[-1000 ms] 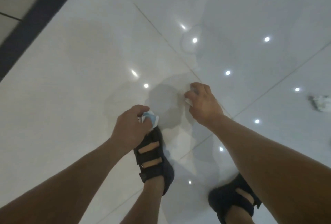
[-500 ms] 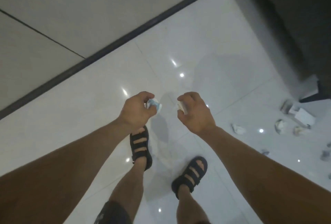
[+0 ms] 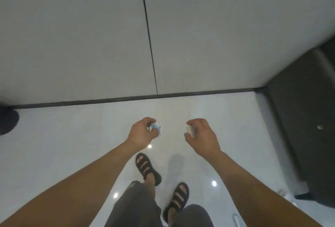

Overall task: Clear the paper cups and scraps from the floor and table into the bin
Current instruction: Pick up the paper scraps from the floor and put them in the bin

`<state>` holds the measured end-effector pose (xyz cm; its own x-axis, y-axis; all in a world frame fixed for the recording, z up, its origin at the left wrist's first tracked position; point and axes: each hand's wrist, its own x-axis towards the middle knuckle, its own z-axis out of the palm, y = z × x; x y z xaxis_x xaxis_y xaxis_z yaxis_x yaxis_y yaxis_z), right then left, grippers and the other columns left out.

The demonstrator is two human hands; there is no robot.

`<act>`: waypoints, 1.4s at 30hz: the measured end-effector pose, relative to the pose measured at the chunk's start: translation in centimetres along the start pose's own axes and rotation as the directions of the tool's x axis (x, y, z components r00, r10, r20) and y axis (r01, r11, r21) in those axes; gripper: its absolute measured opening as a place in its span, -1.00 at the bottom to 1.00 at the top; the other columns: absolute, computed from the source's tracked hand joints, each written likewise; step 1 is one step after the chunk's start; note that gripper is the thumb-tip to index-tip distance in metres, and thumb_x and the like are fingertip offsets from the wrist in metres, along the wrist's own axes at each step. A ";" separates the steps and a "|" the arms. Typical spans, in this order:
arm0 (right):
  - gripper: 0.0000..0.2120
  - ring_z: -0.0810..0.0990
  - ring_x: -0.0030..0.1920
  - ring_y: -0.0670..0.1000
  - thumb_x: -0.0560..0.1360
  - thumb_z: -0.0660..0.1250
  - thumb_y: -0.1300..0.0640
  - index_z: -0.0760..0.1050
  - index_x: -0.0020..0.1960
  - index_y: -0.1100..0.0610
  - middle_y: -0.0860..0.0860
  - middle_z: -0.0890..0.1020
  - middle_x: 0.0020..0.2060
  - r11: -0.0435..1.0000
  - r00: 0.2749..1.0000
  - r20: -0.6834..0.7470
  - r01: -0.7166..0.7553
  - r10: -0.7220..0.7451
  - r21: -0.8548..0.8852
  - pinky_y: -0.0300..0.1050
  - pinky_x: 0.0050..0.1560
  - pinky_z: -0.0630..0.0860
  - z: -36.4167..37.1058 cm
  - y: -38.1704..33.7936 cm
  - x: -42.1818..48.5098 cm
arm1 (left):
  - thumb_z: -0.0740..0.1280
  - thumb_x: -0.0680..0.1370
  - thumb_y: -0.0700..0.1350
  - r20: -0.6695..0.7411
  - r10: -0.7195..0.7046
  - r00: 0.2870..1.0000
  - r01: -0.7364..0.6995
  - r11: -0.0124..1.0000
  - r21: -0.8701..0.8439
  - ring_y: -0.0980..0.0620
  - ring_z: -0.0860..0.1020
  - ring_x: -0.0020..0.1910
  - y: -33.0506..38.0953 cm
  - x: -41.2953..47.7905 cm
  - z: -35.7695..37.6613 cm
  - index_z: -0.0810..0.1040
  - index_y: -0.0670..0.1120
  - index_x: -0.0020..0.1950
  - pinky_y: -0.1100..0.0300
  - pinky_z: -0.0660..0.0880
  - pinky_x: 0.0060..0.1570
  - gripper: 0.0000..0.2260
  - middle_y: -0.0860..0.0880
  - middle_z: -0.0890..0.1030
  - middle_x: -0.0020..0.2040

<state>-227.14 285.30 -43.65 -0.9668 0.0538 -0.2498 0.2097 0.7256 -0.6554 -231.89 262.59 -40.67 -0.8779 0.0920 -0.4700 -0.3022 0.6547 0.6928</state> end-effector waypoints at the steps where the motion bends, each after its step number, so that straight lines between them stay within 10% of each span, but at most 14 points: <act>1: -0.62 0.51 0.05 -0.08 0.46 0.41 0.05 0.47 0.27 -0.02 -0.08 0.43 0.23 1.000 0.999 0.017 0.030 -0.029 -0.011 -0.31 -0.01 0.34 -0.2 -1.8 -0.3 | 0.39 0.51 -0.10 -0.038 -0.025 0.999 0.024 0.999 -0.026 0.06 0.49 0.03 -0.7 -1.7 -1.5 0.49 -0.08 0.29 0.26 0.42 0.06 -0.65 -0.01 0.52 0.11; 18: -0.62 0.45 -0.02 -0.15 0.46 0.42 -0.02 0.48 0.26 -0.04 -0.11 0.43 0.20 0.824 0.810 0.299 0.555 -0.505 -0.112 -0.35 -0.06 0.34 19.3 -38.1 -3.7 | 0.37 0.51 -0.07 -0.542 -0.286 0.790 0.074 0.922 -0.379 0.08 0.48 0.01 -22.8 -19.8 -30.2 0.50 -0.03 0.26 0.27 0.40 -0.02 -0.68 0.05 0.50 0.08; 42: -0.58 0.52 0.15 -0.02 0.45 0.41 0.01 0.48 0.29 -0.01 -0.08 0.41 0.25 0.533 0.409 0.557 0.843 -0.722 0.071 -0.27 0.11 0.37 46.8 -76.9 9.1 | 0.37 0.52 -0.09 -0.709 -0.568 0.418 0.188 0.818 -0.544 0.03 0.49 -0.03 -42.3 -17.1 -64.0 0.50 -0.06 0.26 0.24 0.43 -0.06 -0.68 -0.01 0.52 0.06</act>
<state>-245.23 197.88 -28.86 -0.4659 -0.8844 -0.0262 -0.6929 0.3831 -0.6109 -227.92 185.32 -26.93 -0.4587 -0.8654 -0.2016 -0.6143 0.1449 0.7757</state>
